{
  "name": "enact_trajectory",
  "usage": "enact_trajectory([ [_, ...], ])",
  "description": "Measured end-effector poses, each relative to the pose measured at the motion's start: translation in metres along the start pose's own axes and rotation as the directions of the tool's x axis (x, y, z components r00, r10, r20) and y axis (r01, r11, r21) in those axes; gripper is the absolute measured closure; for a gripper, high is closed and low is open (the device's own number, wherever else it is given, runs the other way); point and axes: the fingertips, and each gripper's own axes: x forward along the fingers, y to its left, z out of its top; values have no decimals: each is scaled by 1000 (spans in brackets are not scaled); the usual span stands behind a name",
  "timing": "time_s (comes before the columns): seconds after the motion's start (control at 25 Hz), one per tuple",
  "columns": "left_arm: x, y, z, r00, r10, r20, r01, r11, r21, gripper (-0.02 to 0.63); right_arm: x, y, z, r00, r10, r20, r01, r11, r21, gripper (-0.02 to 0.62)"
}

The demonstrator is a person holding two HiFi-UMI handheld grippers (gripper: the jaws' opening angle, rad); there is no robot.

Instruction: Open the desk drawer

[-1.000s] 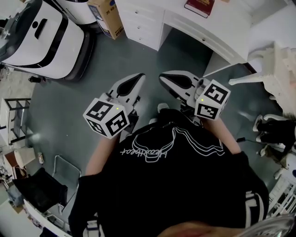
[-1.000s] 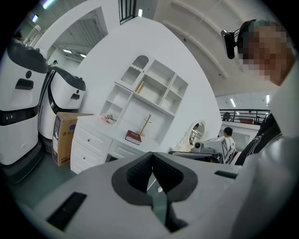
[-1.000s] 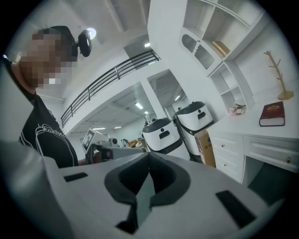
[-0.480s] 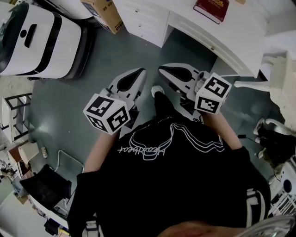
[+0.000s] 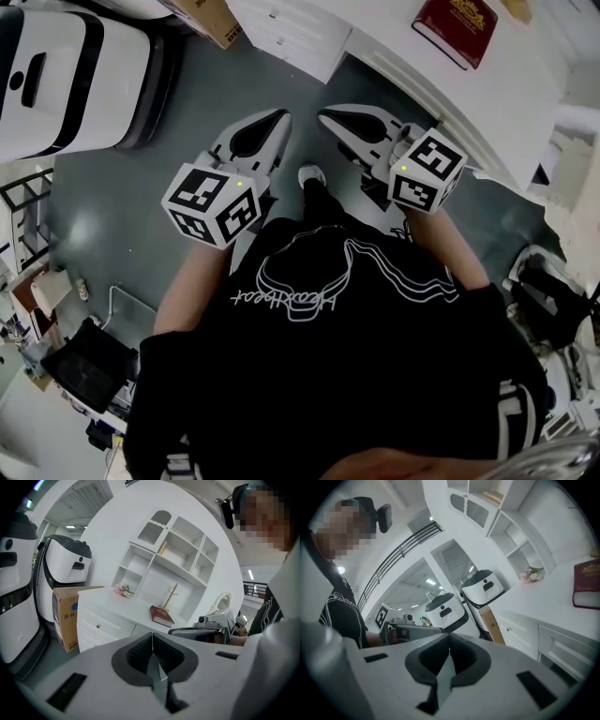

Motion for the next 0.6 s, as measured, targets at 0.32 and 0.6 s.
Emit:
enact_trajectory([
  [0.32, 45, 55, -32, 999, -30, -44, 29, 999, -32, 600, 33, -59, -30, 998, -51, -33, 52, 997, 58, 591],
  [0.6, 87, 107, -64, 996, -62, -68, 62, 998, 6, 600, 59, -102, -70, 993, -99, -68, 107, 985, 137, 591],
])
